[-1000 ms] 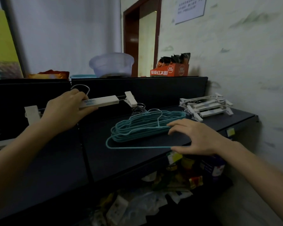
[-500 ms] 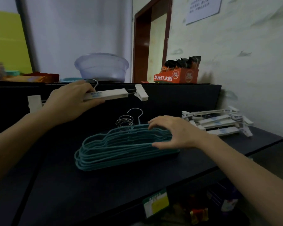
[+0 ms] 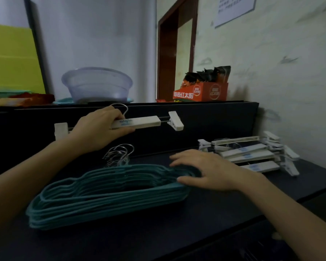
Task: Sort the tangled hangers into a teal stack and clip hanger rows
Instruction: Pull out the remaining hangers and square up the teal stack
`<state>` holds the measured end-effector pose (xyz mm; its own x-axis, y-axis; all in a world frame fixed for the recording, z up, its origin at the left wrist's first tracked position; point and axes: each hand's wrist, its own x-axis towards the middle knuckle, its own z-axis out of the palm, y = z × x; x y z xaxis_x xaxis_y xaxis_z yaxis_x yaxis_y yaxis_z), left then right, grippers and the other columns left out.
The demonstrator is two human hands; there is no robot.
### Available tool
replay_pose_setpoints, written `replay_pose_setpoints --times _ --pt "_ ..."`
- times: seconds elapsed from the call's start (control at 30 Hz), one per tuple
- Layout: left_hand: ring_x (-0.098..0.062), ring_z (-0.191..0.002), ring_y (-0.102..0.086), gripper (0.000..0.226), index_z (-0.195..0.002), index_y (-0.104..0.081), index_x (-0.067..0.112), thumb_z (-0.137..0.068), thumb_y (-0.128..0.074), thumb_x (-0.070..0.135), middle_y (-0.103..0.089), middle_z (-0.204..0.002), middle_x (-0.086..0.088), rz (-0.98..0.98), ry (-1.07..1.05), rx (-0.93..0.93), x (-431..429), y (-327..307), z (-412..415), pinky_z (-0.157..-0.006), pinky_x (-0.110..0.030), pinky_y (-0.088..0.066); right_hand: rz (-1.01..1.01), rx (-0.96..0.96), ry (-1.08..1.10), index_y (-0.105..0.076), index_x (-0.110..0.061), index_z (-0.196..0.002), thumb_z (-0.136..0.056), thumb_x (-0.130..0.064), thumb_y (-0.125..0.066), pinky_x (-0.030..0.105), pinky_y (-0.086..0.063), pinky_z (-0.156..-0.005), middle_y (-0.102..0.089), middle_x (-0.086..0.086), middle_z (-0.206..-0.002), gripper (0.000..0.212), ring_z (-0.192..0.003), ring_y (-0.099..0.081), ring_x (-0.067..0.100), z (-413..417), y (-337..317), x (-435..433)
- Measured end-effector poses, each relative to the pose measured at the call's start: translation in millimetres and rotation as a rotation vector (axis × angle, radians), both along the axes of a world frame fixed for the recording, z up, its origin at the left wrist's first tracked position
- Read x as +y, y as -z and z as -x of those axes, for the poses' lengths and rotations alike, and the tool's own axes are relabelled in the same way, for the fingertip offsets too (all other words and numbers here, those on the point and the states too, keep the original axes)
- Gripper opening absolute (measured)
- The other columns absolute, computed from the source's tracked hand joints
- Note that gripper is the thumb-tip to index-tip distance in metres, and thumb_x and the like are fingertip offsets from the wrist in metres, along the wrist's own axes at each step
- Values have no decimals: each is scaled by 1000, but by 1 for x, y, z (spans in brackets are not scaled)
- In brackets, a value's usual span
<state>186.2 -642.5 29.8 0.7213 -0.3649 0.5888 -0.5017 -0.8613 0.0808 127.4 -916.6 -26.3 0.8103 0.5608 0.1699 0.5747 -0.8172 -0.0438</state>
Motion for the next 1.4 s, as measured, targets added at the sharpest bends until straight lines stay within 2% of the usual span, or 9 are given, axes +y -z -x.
replay_pose_setpoints --times 0.17,0.33,0.47,0.6,0.73,0.83,1.0,1.17,1.4 --pt "-17 -78 -49 29 -88 -51 20 -81 -55 48 -45 -83 7 15 90 88 -78 7 -7 -70 -31 -39 -120 -35 98 -60 -32 -116 -91 -40 -52 26 -38 -101 -57 -14 -125 28 -116 -47 0 0 -13 -92" --pt "-15 -85 -46 34 -104 -55 13 -86 -53 42 -45 -97 3 -2 145 124 -173 10 -16 -76 -29 -38 -191 -84 240 -63 -34 -104 -90 -35 -54 25 -43 -87 -60 -17 -108 17 -99 -53 -1 7 -30 -191" --pt "-17 -80 -48 33 -103 -53 10 -90 -49 40 -48 -101 -3 35 132 194 -250 19 -29 -69 -29 -41 -226 -146 326 -68 -31 -101 -89 -34 -56 32 -50 -82 -63 -16 -103 17 -93 -57 2 7 -39 -249" --pt "-24 -87 -55 37 -105 -52 6 -91 -49 40 -50 -107 -9 52 72 284 -313 38 -44 -71 -35 -49 -340 -143 312 -69 -32 -95 -87 -31 -59 25 -51 -77 -65 -18 -98 13 -88 -59 -2 5 -41 -281" --pt "-25 -95 -53 39 -108 -54 5 -91 -48 40 -53 -112 -11 -33 -10 291 -343 57 -54 -74 -35 -47 -354 -121 274 -69 -32 -93 -87 -32 -59 24 -51 -76 -64 -22 -95 12 -87 -59 -2 -1 -39 -298" --pt "-27 -105 -49 41 -115 -54 8 -91 -46 40 -51 -118 -11 -156 -72 236 -346 65 -55 -84 -37 -46 -345 -106 258 -68 -33 -95 -87 -30 -58 28 -51 -77 -63 -22 -95 12 -88 -59 0 -11 -35 -305" --pt "-22 -105 -50 41 -112 -56 13 -91 -43 46 -56 -114 -5 -249 -115 121 -327 63 -42 -86 -33 -37 -323 -66 178 -66 -35 -97 -88 -31 -58 27 -52 -78 -64 -20 -95 13 -86 -60 2 -33 -29 -291" --pt "-17 -101 -52 42 -108 -59 18 -91 -39 51 -58 -106 2 -186 -194 -21 -263 47 -10 -84 -30 -36 -292 -58 46 -59 -44 -98 -88 -40 -54 23 -48 -78 -58 -28 -94 12 -89 -56 -6 -61 -28 -242" --pt "-18 -101 -52 34 -111 -59 19 -92 -44 42 -60 -109 3 -108 -492 -74 -131 47 60 -84 -29 -38 -283 -67 -216 -60 -38 -108 -89 -39 -54 29 -50 -80 -62 -18 -103 20 -89 -57 1 -73 -29 -119"
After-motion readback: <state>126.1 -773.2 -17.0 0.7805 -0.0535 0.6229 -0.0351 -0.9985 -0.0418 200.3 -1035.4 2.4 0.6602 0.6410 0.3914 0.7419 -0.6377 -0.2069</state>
